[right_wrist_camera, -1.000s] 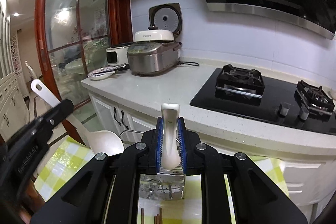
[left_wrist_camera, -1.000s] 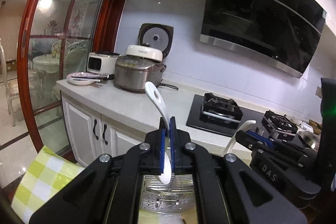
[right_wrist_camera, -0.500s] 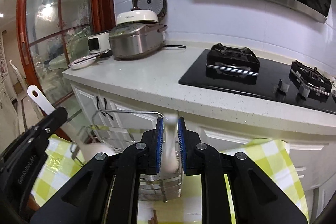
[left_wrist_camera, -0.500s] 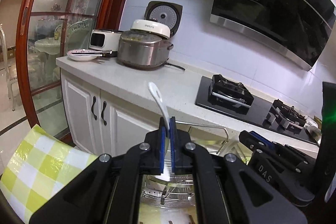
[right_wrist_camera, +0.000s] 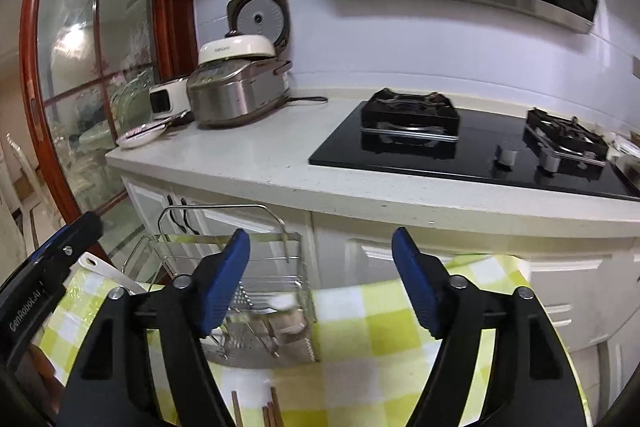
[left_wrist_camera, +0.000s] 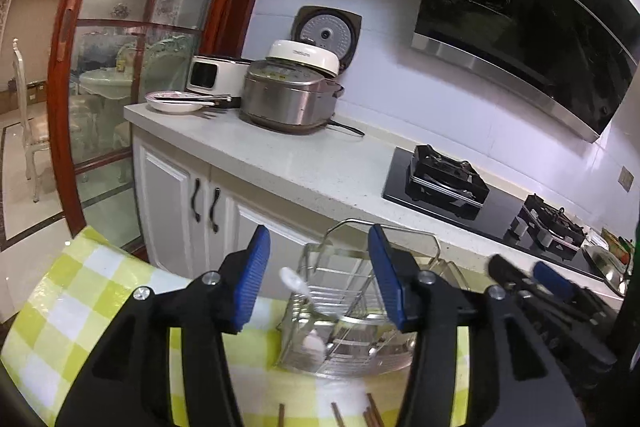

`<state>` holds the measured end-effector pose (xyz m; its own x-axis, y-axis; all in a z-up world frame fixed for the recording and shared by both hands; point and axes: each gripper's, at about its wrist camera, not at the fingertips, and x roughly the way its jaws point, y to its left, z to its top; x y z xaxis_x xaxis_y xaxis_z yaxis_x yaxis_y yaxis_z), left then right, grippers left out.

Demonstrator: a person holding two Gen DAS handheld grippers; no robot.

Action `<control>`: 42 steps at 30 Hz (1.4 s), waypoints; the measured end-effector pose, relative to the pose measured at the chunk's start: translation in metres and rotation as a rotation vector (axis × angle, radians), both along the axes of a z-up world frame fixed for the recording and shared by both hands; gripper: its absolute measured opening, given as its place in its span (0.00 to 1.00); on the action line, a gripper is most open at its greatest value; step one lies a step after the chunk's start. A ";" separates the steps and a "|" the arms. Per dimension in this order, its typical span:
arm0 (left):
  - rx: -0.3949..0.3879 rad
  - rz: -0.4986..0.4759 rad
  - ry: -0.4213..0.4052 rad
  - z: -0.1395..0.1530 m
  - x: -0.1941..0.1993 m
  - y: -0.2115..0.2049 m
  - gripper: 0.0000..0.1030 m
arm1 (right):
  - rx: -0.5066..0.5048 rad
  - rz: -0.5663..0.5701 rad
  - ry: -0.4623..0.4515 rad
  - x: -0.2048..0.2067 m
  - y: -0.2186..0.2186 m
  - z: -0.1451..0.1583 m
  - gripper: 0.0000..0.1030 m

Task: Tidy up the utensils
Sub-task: 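Lower the spoons into the rack and open both grippers, then grasp a wooden chopstick with the left gripper while the right gripper returns to the chopsticks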

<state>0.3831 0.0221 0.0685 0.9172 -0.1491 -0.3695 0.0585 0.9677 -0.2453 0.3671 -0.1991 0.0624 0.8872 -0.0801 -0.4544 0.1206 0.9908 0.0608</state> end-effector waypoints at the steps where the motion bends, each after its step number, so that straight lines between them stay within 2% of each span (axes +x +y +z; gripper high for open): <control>1: -0.009 0.017 -0.006 0.001 -0.007 0.005 0.59 | -0.005 -0.023 -0.007 -0.008 -0.004 0.000 0.72; 4: -0.045 0.049 -0.012 0.001 -0.028 0.019 0.65 | -0.008 -0.071 -0.025 -0.028 -0.014 -0.004 0.80; 6: -0.042 0.060 0.007 -0.002 -0.043 0.026 0.65 | -0.008 -0.068 -0.014 -0.041 -0.018 -0.010 0.80; 10: 0.027 0.086 0.054 -0.012 -0.069 0.033 0.65 | -0.033 -0.053 0.013 -0.069 -0.020 -0.031 0.80; 15: 0.092 0.075 0.148 -0.040 -0.104 0.038 0.65 | -0.101 -0.030 0.096 -0.097 -0.019 -0.068 0.80; 20: 0.148 0.067 0.243 -0.076 -0.123 0.039 0.64 | -0.064 -0.015 0.205 -0.108 -0.025 -0.105 0.80; 23: 0.168 0.035 0.302 -0.098 -0.127 0.038 0.55 | -0.052 0.021 0.260 -0.110 -0.023 -0.120 0.80; 25: 0.175 0.002 0.331 -0.110 -0.129 0.036 0.45 | -0.039 0.066 0.298 -0.108 -0.019 -0.127 0.80; 33: 0.194 -0.086 0.409 -0.138 -0.122 0.023 0.36 | -0.077 0.120 0.352 -0.102 -0.001 -0.142 0.79; 36: 0.213 -0.100 0.423 -0.144 -0.117 0.017 0.35 | -0.079 0.127 0.361 -0.101 0.002 -0.144 0.79; 42: 0.227 -0.124 0.440 -0.149 -0.107 0.006 0.26 | -0.078 0.135 0.369 -0.099 0.003 -0.147 0.79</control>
